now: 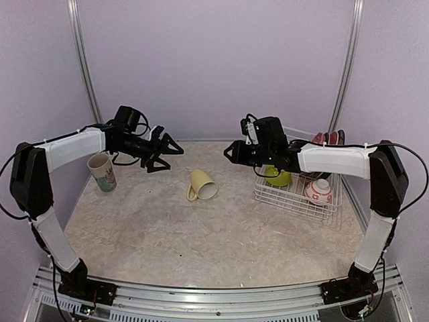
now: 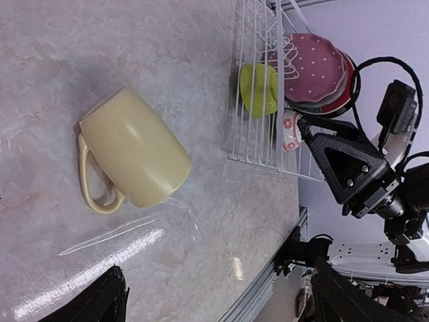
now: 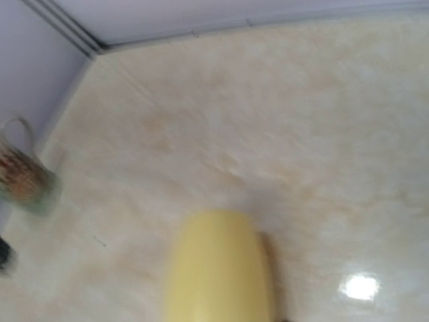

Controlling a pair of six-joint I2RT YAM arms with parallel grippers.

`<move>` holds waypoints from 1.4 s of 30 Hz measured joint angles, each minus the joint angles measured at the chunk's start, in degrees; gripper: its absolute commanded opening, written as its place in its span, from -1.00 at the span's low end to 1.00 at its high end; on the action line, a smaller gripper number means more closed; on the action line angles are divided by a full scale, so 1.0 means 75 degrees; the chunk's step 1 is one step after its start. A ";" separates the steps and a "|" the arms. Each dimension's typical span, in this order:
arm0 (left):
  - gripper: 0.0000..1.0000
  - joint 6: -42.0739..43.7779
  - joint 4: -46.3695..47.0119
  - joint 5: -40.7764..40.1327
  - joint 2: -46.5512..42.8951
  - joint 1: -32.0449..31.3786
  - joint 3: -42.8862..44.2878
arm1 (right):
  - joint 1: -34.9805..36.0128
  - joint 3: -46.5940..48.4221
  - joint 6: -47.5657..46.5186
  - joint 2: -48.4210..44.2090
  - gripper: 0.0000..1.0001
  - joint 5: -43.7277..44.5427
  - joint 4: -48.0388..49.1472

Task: Unload the mixed dishes from the dish rack
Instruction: Grab the cup from the center of the board.

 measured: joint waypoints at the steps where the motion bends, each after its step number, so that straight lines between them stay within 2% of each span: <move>1: 0.80 0.0187 -0.0236 -0.0207 0.0058 -0.0070 0.0137 | 0.0020 0.0061 -0.0085 0.0067 0.14 0.0058 -0.0137; 2: 0.79 0.0344 -0.0440 -0.0405 0.0140 -0.0102 0.0274 | 0.0055 0.0146 -0.0440 0.0146 0.29 0.0090 -0.0373; 5: 0.80 0.0662 -0.0825 -0.0839 0.0423 -0.0466 0.0510 | 0.0254 0.0501 -0.1332 0.0408 0.55 0.0251 -0.1035; 9: 0.80 0.0758 -0.1046 -0.0938 0.0498 -0.0589 0.0408 | 0.0685 0.0816 -0.2806 0.0685 0.63 0.0755 -0.1606; 14: 0.78 0.0734 -0.1061 -0.0915 0.0495 -0.0367 0.0396 | 0.1061 0.0685 -0.4896 0.0775 0.63 0.1405 -0.1827; 20: 0.78 0.0571 -0.1005 -0.0734 0.0487 0.0009 0.0245 | 0.1148 -0.0090 -0.7172 0.0822 0.63 0.1912 -0.1282; 24: 0.77 0.0516 -0.0979 -0.0723 0.0408 0.0230 0.0181 | 0.1166 -0.0119 -0.8227 0.1110 0.63 0.2209 -0.0717; 34: 0.78 0.0303 -0.0702 -0.0396 -0.0093 0.0711 -0.0052 | 0.1361 -0.0050 -0.9920 0.2235 0.50 0.2973 0.0775; 42: 0.78 0.0189 -0.0595 -0.0166 -0.0122 0.0784 -0.0119 | 0.1399 0.0294 -1.0389 0.2646 0.39 0.2920 0.1437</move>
